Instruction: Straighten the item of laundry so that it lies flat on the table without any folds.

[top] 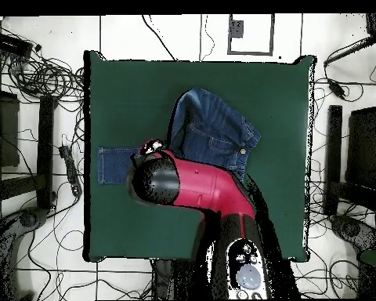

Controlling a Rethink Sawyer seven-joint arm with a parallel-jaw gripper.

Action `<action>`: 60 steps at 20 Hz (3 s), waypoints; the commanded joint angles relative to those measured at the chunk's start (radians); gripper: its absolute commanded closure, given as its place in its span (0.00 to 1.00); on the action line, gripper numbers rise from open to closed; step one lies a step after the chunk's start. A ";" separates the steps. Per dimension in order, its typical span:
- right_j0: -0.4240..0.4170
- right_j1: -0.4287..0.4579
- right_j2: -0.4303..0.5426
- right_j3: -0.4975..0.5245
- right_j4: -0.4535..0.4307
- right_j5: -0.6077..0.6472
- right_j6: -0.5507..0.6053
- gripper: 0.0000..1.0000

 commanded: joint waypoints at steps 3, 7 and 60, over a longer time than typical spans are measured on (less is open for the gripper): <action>0.077 0.129 0.004 -0.074 0.093 0.123 0.242 1.00; 0.118 0.159 -0.026 -0.123 0.121 0.154 0.284 1.00; 0.358 0.473 -0.264 -0.695 0.244 0.480 0.489 1.00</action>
